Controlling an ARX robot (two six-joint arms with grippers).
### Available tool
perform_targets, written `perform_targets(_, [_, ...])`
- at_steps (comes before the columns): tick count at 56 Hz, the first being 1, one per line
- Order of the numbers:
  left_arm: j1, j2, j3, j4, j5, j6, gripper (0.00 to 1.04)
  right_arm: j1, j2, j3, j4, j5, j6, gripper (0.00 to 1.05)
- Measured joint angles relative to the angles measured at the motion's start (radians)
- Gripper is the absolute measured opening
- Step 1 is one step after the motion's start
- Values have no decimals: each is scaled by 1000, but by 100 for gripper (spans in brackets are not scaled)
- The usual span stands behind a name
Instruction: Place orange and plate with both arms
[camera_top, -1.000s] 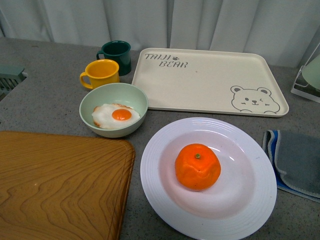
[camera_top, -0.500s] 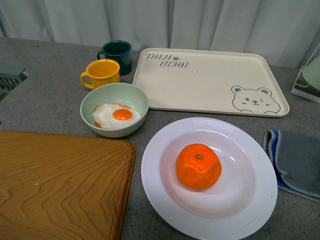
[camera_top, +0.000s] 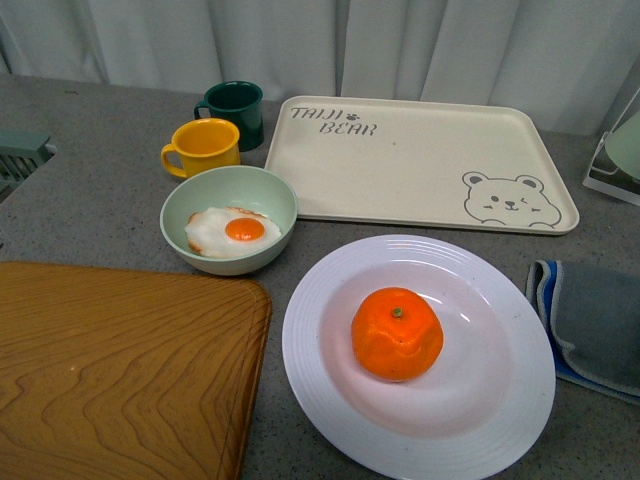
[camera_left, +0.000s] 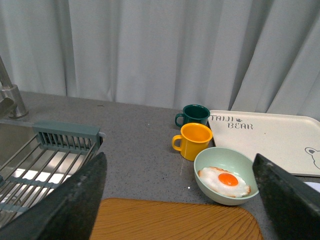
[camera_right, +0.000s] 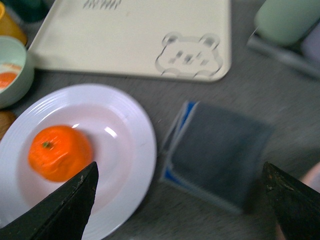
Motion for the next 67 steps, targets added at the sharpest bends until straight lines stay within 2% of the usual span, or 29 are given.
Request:
perform_targets(3, [0, 0, 0, 0, 0, 0, 100, 5, 205, 60, -16, -78, 107, 95])
perform_targets(4, [0, 0, 0, 0, 0, 0, 100, 6, 229, 67, -18, -87, 120, 95])
perform_targets(14, [0, 0, 0, 0, 0, 2, 98, 3, 520, 179, -133, -187, 325, 95])
perform_targets(25, [0, 0, 0, 0, 0, 2, 98, 6, 666, 226, -112, -242, 418, 95])
perform_targets(38, [0, 0, 0, 0, 0, 2, 98, 23, 827, 296, -61, -251, 515, 95])
perform_targets(54, [0, 0, 0, 0, 0, 2, 98, 30, 969, 417, -93, -266, 581, 95])
perform_targets(60, [0, 0, 0, 0, 0, 2, 98, 30, 998, 457, -135, -261, 581, 83])
perform_targets(63, [0, 0, 0, 0, 0, 2, 98, 30, 1015, 482, -168, -259, 575, 72])
perform_targets(65, [0, 0, 0, 0, 0, 2, 98, 30, 1021, 489, -179, -259, 574, 69])
perform_targets(67, [0, 0, 0, 0, 0, 2, 98, 30, 1034, 503, -202, -261, 572, 60])
